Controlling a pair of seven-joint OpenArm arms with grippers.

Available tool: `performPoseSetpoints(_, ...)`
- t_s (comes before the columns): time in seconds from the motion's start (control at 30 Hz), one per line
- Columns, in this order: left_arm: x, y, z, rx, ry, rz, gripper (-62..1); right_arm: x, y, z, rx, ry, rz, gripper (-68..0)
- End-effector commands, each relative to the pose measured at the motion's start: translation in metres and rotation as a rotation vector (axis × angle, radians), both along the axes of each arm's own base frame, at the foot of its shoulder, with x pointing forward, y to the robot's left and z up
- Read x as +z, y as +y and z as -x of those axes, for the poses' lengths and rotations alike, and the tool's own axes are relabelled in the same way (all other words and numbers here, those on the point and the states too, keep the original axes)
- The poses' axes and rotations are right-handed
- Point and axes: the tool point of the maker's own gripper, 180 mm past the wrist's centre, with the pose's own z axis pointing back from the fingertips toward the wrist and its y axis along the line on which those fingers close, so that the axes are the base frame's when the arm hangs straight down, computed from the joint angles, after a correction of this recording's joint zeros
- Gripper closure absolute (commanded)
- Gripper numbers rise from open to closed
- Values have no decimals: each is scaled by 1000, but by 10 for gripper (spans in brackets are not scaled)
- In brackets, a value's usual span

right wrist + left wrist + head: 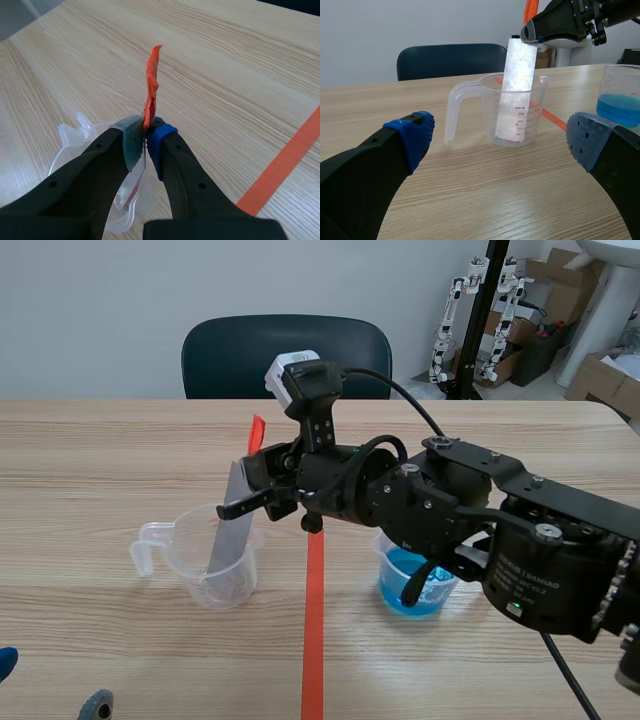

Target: Do the redox reaction experiment. lift the metal plate out of the left beaker

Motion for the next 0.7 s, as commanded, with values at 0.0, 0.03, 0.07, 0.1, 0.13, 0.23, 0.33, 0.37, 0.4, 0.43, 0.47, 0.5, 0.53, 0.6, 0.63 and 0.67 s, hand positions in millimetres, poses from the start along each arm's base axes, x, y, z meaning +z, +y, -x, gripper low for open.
performPoseSetpoints(0.0,10,2,1,5,-49,20,-555,18,3,-9,5,-48,-21,-6)
performPoseSetpoints(0.03,10,2,1,5,-49,20,-555,18,3,-9,5,-49,-21,-6)
performPoseSetpoints(0.07,10,2,1,5,-49,20,-555,18,3,-9,6,-55,-15,-6)
performPoseSetpoints(0.1,10,2,1,5,-49,20,-555,18,3,-9,9,-64,-6,-6)
performPoseSetpoints(0.13,10,2,1,5,-49,20,-555,18,3,-9,12,-73,1,-6)
performPoseSetpoints(0.23,10,2,1,5,-49,19,-555,17,4,-7,28,-84,13,-6)
performPoseSetpoints(0.33,10,2,1,5,-49,19,-555,17,5,-6,37,-83,10,-7)
performPoseSetpoints(0.37,10,2,1,5,-49,19,-555,17,5,-6,37,-81,12,-7)
performPoseSetpoints(0.4,10,2,1,5,-49,19,-555,16,5,-6,37,-79,14,-11)
performPoseSetpoints(0.43,10,2,1,5,-49,19,-555,16,5,-6,37,-75,12,-29)
performPoseSetpoints(0.47,10,2,1,5,-49,19,-555,15,5,-6,37,-69,12,-58)
performPoseSetpoints(0.5,10,2,1,5,-49,19,-555,15,4,-6,36,-64,13,-94)
performPoseSetpoints(0.53,10,2,1,5,-49,19,-555,14,4,-5,35,-58,11,-137)
performPoseSetpoints(0.6,10,2,1,5,-49,19,-555,13,4,-5,35,-50,12,-240)
performPoseSetpoints(0.63,10,2,1,5,-49,19,-555,13,4,-5,35,-49,14,-292)
performPoseSetpoints(0.67,10,2,1,5,-49,19,-555,13,4,-5,36,-47,15,-344)
